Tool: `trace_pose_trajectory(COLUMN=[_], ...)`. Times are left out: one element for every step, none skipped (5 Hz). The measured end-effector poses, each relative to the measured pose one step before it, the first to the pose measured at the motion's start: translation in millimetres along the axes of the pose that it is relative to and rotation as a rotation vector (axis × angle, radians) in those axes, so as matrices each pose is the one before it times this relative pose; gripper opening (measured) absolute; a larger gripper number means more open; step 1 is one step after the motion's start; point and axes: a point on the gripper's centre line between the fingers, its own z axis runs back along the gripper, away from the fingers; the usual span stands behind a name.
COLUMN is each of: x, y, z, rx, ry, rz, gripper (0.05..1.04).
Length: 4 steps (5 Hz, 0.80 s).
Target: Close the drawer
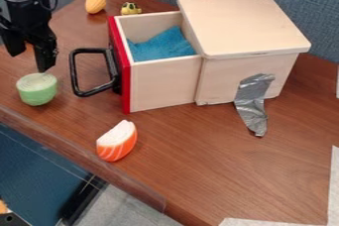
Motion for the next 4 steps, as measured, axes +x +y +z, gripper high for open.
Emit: trace_pose_trajectory(x=[-1.05, 1.15, 0.27, 7.24], y=[-3.73, -2.97, -4.67, -4.73], z=[-1.87, 0.59, -3.83, -1.03], rx=[-0.0239, -0.0183, -0.0212, -0.0144], ry=[0.0083, -0.0027, 0.0192, -0.0014], rz=[0.0133, 0.0236, 0.0108, 0.0149], gripper=[1.001, 1.001, 1.001, 1.001])
